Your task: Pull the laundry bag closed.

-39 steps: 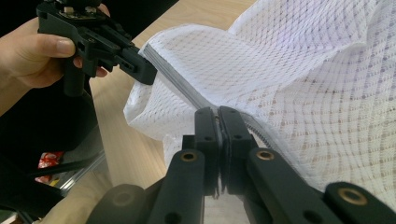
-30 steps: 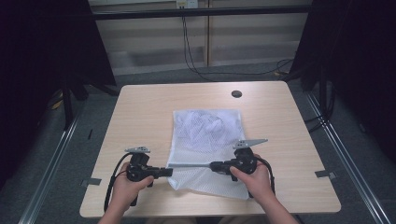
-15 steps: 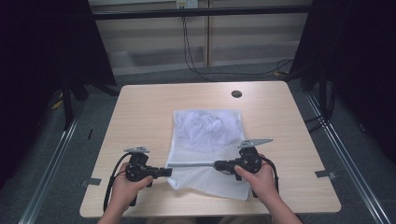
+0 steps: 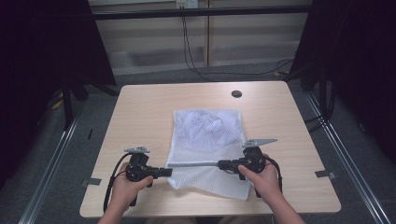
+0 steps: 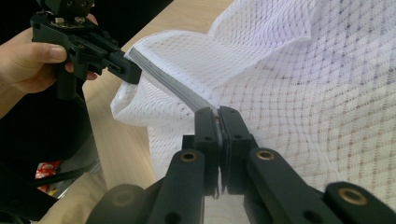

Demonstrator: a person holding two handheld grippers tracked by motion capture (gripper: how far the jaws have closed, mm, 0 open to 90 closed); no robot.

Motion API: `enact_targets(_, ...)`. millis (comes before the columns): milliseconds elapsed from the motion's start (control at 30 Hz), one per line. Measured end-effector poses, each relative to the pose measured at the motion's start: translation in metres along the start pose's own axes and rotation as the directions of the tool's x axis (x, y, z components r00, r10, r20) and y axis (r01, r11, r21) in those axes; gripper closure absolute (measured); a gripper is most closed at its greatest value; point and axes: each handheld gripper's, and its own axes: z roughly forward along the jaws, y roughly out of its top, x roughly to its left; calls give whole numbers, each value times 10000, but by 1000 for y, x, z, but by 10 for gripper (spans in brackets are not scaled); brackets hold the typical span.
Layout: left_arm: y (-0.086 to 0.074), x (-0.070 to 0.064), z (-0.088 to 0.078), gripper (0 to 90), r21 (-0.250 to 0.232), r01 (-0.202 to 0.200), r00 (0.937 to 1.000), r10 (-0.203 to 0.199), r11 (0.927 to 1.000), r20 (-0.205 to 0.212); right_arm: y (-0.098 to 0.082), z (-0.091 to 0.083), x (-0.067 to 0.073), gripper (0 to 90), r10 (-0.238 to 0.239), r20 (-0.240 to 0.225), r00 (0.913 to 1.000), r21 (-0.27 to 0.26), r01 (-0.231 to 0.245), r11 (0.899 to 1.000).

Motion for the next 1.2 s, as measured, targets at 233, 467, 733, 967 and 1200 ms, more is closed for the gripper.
enact_targets(233,-1,1,-1,884,-67,24,10000,-25,10000,-74,-1,-5,-3,873,35,97,9999,-38,-35,10000)
enact_targets(467,-1,1,-1,884,-72,51,10000,-52,10000,-72,-2,-9,-6,873,62,241,9997,-66,-61,10000)
enact_targets(733,-1,0,-1,884,-86,106,9999,-106,9999,-8,-3,-14,-8,873,46,280,9996,-54,-44,10000)
enact_targets(967,-1,0,0,884,9,19,10000,-19,10000,-48,-4,-15,-9,873,52,220,9997,-27,-52,10000)
enact_targets(1200,-1,1,0,884,23,20,9999,-20,10000,-107,-4,-18,-11,873,47,285,9996,15,-48,10000)
